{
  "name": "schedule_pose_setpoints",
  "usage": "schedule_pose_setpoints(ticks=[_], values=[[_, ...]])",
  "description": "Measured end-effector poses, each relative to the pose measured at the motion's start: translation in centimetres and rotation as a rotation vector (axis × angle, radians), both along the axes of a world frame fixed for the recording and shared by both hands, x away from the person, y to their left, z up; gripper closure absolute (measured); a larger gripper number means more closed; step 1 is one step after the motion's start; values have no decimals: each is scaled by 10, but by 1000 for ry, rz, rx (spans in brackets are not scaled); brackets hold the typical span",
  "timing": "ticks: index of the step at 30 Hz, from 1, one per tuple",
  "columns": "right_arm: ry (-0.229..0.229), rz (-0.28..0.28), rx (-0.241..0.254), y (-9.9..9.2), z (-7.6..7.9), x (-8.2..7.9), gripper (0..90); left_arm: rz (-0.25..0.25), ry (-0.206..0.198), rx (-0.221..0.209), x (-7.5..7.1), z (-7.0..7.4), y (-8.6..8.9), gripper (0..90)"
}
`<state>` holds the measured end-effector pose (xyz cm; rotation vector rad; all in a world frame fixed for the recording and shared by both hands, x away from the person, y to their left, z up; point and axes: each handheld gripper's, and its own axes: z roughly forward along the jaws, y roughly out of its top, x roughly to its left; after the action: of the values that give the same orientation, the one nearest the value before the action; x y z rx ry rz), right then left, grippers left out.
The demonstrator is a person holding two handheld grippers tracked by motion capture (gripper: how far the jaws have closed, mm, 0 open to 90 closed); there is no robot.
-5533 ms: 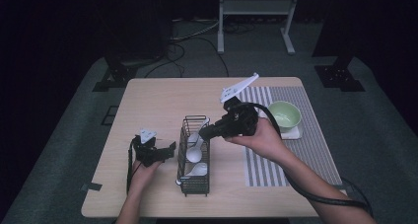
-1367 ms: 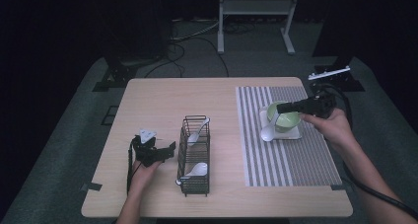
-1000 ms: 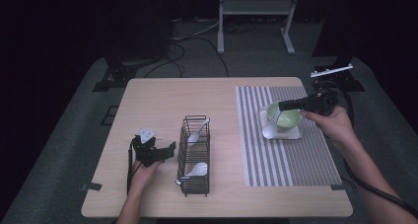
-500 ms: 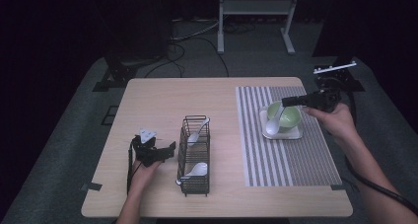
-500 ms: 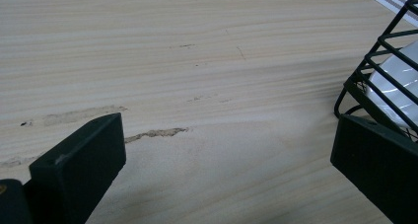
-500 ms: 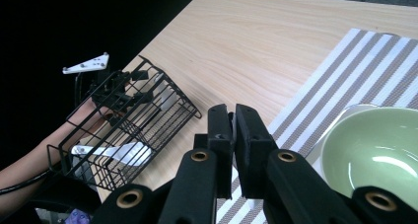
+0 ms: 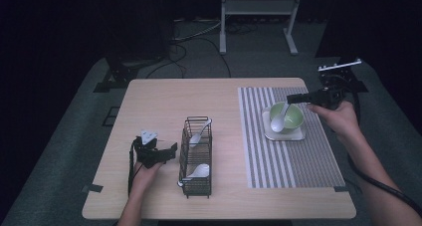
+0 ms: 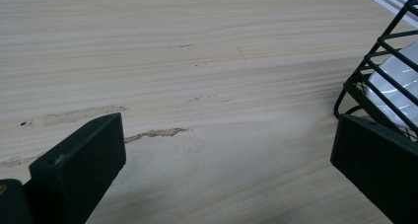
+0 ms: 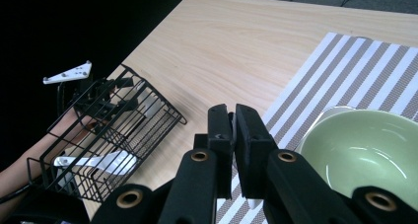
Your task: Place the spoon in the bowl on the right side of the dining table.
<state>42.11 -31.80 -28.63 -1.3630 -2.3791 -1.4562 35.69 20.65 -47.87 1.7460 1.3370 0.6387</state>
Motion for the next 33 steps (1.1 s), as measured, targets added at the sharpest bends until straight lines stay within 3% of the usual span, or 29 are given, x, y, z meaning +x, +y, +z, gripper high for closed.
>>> schedule_pose_setpoints(ticks=[33], values=[[12,-127,-13,-19,-4,25,856,-5,-1,8,-1,0,0,0]])
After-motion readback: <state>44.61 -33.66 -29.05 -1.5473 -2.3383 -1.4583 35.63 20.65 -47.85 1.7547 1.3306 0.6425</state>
